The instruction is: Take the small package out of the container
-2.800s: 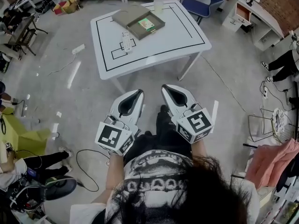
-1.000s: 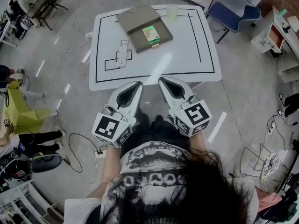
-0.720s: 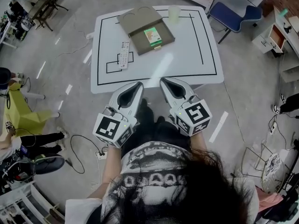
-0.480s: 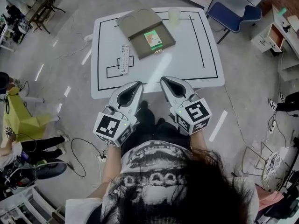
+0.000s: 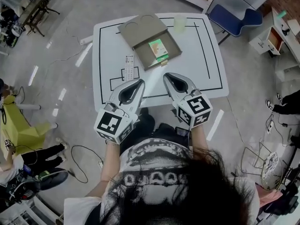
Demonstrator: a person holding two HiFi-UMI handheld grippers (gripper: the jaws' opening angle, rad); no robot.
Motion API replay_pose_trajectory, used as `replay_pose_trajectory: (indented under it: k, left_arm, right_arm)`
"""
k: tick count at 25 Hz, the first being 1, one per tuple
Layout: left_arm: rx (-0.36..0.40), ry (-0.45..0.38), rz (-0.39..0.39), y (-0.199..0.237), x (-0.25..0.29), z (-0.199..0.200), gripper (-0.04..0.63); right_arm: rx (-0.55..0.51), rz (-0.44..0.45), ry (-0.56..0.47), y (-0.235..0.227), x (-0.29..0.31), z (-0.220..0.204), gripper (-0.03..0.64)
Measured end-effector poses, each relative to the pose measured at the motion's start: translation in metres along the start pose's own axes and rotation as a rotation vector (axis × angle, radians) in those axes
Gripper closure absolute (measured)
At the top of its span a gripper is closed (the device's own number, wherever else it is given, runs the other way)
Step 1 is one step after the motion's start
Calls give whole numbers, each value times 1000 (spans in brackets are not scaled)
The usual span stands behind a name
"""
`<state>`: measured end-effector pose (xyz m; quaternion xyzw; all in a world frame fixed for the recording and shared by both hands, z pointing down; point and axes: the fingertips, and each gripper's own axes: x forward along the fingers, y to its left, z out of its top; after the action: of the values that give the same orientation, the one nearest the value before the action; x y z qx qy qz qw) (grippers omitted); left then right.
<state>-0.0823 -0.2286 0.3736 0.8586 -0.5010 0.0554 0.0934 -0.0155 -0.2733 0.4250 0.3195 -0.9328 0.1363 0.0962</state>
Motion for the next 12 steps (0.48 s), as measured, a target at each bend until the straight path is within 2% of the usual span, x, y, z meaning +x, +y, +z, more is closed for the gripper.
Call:
replay_pose_trajectory:
  k: [7,12]
  left_arm:
    - [-8,-9,-29,48,12,8,595]
    - [-14,-10,-40,76,16,7,595]
  right_arm:
    - [28,-30,68,-29,62,-6,546]
    - [2,-63,153,-57,113,-21,494]
